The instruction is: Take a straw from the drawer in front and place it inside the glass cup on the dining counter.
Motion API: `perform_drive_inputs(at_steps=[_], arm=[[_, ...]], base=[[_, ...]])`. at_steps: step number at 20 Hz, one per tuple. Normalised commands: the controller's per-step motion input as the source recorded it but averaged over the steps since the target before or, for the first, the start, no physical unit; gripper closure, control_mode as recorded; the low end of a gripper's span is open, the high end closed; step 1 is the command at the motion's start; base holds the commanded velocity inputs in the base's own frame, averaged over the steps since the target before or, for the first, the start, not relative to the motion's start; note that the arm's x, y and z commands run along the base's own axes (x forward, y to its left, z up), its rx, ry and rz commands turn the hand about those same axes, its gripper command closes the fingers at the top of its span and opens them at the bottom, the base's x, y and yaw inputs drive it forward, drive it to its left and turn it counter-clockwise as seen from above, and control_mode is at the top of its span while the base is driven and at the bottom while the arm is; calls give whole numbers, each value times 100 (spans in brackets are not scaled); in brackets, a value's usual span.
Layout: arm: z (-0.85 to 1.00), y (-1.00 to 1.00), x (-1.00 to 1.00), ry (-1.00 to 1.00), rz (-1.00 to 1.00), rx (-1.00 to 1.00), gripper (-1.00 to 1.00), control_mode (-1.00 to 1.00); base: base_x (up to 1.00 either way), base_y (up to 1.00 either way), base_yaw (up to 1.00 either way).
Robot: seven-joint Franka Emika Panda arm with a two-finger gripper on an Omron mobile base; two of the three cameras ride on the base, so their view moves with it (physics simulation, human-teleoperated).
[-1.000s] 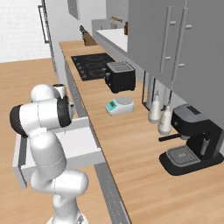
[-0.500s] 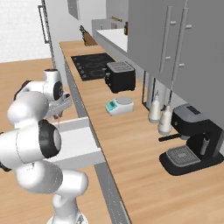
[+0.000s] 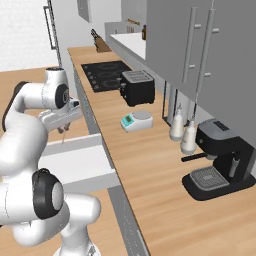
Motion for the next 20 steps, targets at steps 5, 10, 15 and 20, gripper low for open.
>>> perform_drive_inputs(at_steps=[5, 10, 15, 20], arm=[[6, -9, -27, 2, -4, 0, 100, 100], [0, 0, 0, 0, 0, 0, 100, 100], [0, 0, 0, 0, 0, 0, 100, 100], [0, 0, 0, 0, 0, 0, 100, 100]], base=[[-40, -10, -2], [-100, -3, -6], [-94, 60, 3], [-48, 99, 29]])
